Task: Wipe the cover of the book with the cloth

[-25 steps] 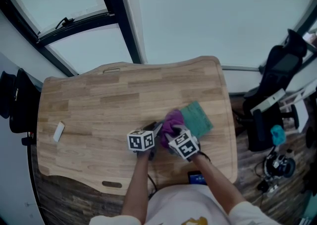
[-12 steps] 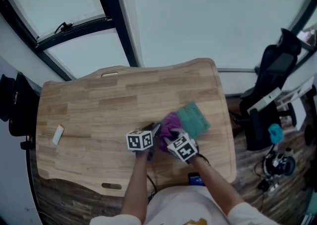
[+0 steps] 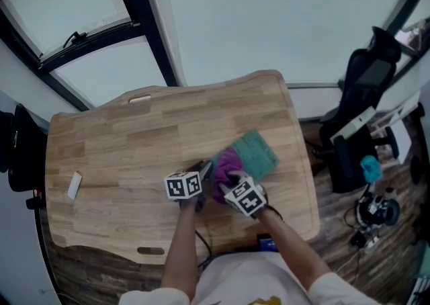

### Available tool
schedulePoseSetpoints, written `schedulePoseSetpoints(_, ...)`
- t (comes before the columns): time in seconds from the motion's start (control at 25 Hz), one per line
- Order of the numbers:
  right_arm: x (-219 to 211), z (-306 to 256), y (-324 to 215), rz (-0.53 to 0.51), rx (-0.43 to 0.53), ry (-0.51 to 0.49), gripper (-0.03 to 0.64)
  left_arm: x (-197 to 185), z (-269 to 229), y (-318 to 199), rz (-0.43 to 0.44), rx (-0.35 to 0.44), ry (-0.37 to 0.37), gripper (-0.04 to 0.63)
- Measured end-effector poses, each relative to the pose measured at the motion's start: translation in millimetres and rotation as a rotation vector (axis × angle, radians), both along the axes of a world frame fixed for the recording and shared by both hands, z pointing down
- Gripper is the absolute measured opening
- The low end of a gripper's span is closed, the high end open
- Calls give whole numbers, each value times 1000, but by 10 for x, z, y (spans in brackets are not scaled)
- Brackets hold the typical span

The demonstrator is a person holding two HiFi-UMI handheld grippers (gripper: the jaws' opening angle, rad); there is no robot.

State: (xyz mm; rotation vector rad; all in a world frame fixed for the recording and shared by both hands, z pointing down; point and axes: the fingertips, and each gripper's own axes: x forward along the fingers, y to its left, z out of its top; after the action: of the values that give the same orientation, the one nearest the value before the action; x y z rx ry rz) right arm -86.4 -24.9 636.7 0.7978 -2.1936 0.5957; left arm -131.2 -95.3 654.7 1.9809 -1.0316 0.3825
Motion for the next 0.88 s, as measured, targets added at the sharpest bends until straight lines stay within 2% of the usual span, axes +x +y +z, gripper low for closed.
schedulePoseSetpoints(0.28,87,1,158,3,-33,-8,77,-10,9,19,2,-9,0,147)
schedulePoseSetpoints(0.56,88,-13,141,5,-24,-9,77,-6,-4,-1,3,-8,6,147)
schedulePoseSetpoints(0.88,63,-14,191,-47,-34,-23,77,-42,59,21,-2,-21,8,147)
